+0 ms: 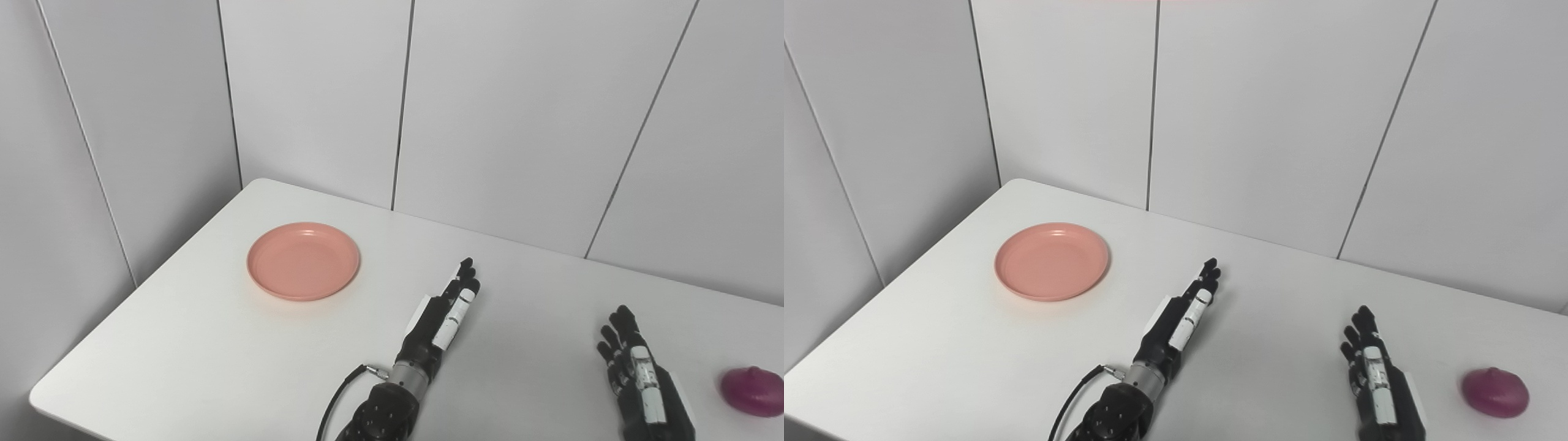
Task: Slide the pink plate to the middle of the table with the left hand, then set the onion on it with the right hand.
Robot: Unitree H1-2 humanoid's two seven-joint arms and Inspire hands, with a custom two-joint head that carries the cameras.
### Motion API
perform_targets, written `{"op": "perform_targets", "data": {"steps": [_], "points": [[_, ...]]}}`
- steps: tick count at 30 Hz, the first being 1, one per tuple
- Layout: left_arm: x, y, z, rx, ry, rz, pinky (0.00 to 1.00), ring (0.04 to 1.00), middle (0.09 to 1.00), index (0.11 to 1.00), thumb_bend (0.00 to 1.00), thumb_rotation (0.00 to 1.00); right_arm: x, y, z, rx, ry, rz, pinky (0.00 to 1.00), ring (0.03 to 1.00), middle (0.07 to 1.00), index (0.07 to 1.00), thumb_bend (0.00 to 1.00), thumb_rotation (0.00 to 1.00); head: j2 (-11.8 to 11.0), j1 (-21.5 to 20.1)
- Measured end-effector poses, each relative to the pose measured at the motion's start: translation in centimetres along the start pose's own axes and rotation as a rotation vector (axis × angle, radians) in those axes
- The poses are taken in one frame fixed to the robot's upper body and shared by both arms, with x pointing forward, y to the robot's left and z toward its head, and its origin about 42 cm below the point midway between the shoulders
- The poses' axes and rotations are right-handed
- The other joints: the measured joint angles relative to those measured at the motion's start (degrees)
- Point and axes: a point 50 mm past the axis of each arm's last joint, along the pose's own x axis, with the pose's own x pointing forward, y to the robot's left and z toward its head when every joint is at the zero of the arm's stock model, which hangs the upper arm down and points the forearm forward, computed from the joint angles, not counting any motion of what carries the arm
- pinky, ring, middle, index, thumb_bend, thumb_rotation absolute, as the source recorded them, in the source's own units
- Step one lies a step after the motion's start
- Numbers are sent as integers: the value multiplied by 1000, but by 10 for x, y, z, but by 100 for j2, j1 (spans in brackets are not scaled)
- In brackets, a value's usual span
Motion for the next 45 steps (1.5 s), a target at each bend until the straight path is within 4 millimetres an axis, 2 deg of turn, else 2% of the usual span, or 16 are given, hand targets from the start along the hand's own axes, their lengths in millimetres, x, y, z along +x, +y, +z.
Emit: {"op": "perform_targets", "data": {"steps": [4,8,18,25,38,45], "points": [[0,8,2,-27,-5,8,1000,1000,1000,1000,499,1000,0,0,0,2,-2,1,1000,1000,1000,1000,337,850,-9,0],[-1,25,4,-11,-7,14,992,991,993,994,507,1000,0,0,1,1,-3,1,1000,1000,1000,1000,333,848,-9,0],[8,49,28,20,-52,75,952,948,960,968,506,1000,-3,-2,2,-6,-4,1,1000,1000,1000,1000,326,867,17,9],[11,67,27,33,-44,108,909,932,945,949,508,1000,-4,-2,2,-9,-6,1,1000,1000,1000,998,336,853,0,18],[18,101,40,43,-79,201,933,920,931,943,509,1000,-6,-3,2,-13,-4,0,1000,1000,1000,998,340,851,-26,79],[18,117,44,46,-90,256,924,912,919,942,524,1000,-6,-3,2,-13,-4,0,1000,1000,1000,993,340,819,-70,175]]}}
